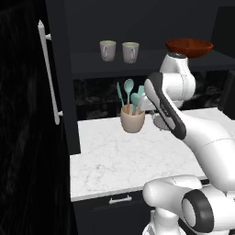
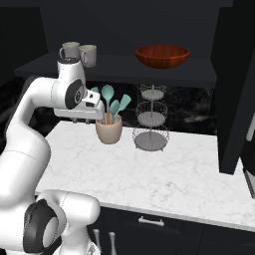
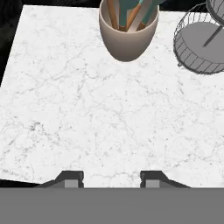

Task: Gather all objects into one cabinet and sort the glasses and bowls to opposite sides.

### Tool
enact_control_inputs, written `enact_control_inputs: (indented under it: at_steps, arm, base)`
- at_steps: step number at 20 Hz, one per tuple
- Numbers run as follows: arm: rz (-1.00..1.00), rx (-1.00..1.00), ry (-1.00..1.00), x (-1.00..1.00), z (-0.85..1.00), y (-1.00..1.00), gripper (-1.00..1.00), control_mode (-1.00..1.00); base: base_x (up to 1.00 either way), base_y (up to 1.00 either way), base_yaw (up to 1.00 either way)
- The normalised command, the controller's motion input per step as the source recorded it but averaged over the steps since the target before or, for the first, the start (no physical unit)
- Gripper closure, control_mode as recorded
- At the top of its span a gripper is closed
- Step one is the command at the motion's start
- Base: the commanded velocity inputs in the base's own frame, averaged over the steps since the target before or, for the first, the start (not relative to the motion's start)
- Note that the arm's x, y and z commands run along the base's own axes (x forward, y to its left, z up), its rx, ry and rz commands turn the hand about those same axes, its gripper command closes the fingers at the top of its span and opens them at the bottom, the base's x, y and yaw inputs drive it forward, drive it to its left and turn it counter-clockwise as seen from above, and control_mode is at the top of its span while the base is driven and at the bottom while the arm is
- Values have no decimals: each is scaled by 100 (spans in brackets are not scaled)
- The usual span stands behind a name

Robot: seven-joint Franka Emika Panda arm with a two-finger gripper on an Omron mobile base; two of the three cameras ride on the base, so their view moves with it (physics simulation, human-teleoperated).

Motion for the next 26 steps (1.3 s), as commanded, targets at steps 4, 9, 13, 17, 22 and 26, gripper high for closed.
enact_control_inputs:
  at_steps: [4,9,13,17,22,26]
  arm:
    - [-3,0,0,-23,0,-2,-100,-100]
    - [-12,0,0,-66,0,-29,-100,-100]
    - [-1,0,-1,-86,21,-34,-100,-100]
    - [3,0,-1,-94,32,-20,-100,-100]
    - [0,-3,-1,-61,53,0,-100,-100]
    - [-2,-6,0,-36,52,6,-100,-100]
  base:
    - [0,0,0]
    - [0,0,0]
    - [0,0,0]
    - [0,0,0]
    - [0,0,0]
    - [0,0,0]
